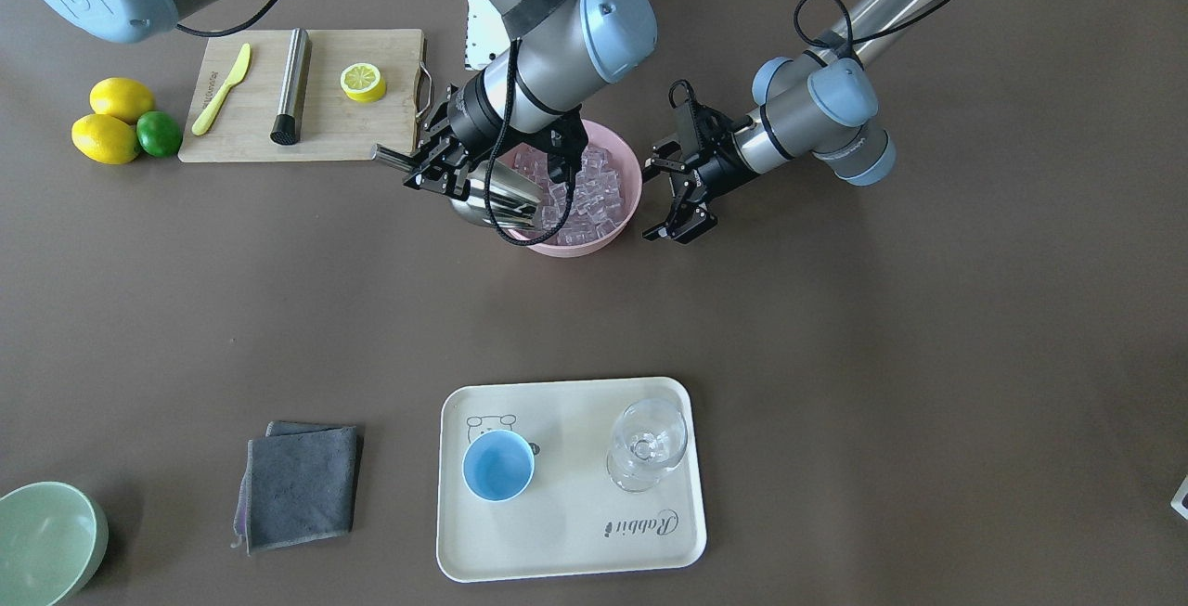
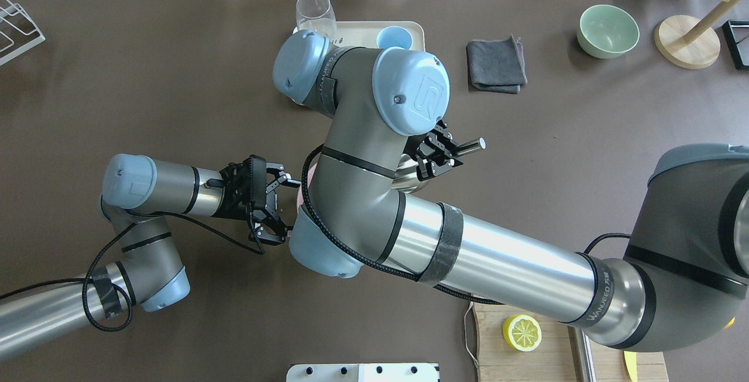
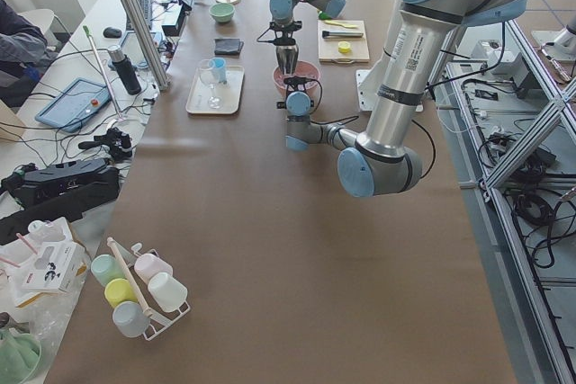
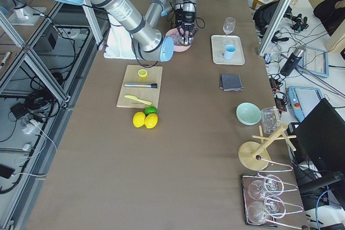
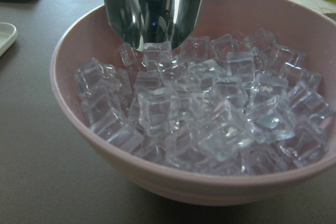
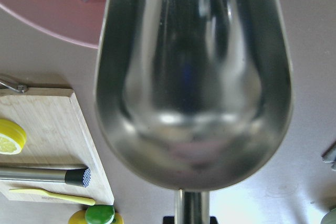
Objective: Put ice in cup with scoop
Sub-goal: 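Lower the scoop with the right gripper into the ice cubes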
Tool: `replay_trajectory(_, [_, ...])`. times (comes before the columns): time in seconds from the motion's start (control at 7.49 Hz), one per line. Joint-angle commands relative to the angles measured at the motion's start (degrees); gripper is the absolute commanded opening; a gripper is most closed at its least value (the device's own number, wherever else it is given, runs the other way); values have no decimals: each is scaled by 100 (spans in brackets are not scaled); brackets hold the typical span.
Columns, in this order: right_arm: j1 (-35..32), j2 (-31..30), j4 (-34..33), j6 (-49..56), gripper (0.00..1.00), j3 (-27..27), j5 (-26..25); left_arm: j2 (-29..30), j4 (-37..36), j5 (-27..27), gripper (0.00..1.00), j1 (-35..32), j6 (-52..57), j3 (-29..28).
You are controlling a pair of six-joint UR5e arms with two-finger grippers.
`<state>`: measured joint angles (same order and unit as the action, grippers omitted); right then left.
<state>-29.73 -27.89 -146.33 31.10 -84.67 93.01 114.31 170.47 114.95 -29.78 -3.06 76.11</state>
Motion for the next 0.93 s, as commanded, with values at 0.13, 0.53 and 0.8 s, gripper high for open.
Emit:
replay_trajectory(0.13, [3, 196, -238, 54, 0, 222, -20, 118, -23, -96, 98, 43, -37, -96])
replay_trajectory(0.53, [-6, 380, -790, 177, 0, 205, -11, 153, -32, -131, 98, 78, -37, -149])
replay_trajectory(0.8, [-6, 460, -985, 221, 0, 292, -11, 153, -32, -122, 98, 78, -37, -149])
